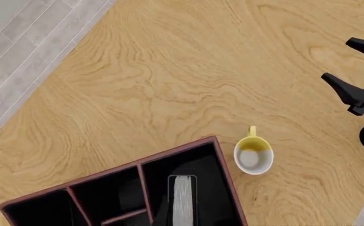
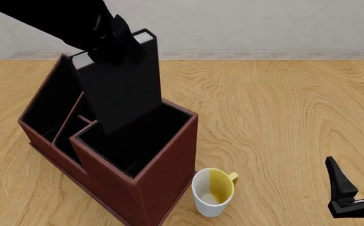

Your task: Pick up the book and place it in the right compartment of the caddy.

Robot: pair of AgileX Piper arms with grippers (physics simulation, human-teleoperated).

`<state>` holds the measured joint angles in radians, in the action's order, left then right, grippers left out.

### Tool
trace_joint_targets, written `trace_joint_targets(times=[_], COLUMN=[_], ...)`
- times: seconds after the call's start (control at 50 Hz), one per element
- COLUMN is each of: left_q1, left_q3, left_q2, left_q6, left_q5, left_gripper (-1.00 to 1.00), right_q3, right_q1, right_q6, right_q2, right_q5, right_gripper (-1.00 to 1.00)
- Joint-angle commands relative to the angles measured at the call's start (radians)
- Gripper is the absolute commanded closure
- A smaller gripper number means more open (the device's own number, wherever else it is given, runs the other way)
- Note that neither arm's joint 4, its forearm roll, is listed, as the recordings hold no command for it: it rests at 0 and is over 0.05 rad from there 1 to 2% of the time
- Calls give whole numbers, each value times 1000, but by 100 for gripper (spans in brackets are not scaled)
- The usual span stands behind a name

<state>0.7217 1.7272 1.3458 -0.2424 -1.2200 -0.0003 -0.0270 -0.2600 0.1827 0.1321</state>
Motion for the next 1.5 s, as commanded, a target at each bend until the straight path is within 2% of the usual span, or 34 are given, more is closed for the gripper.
trace_joint_targets(times=[0.02, 0.32, 0.66, 1.12, 1.5], left_q1=[22, 35, 45, 47, 50], left_q3=[-1, -3, -46, -26, -46], left_q2=[-13, -17, -26, -19, -23], left_q6=[-4, 6, -6, -1, -2], left_q5=[0, 0, 0, 0, 0], left_gripper=[100, 100, 100, 100, 100], right_q3=[0, 0, 0, 0, 0], right_q1=[0, 0, -1, 0, 2], right_q6=[-5, -8, -8, -11, -11], right_q2=[5, 0, 10, -2, -12], right_q5=[3, -2, 8, -2, -11], right_gripper=[-100, -100, -100, -100, -100])
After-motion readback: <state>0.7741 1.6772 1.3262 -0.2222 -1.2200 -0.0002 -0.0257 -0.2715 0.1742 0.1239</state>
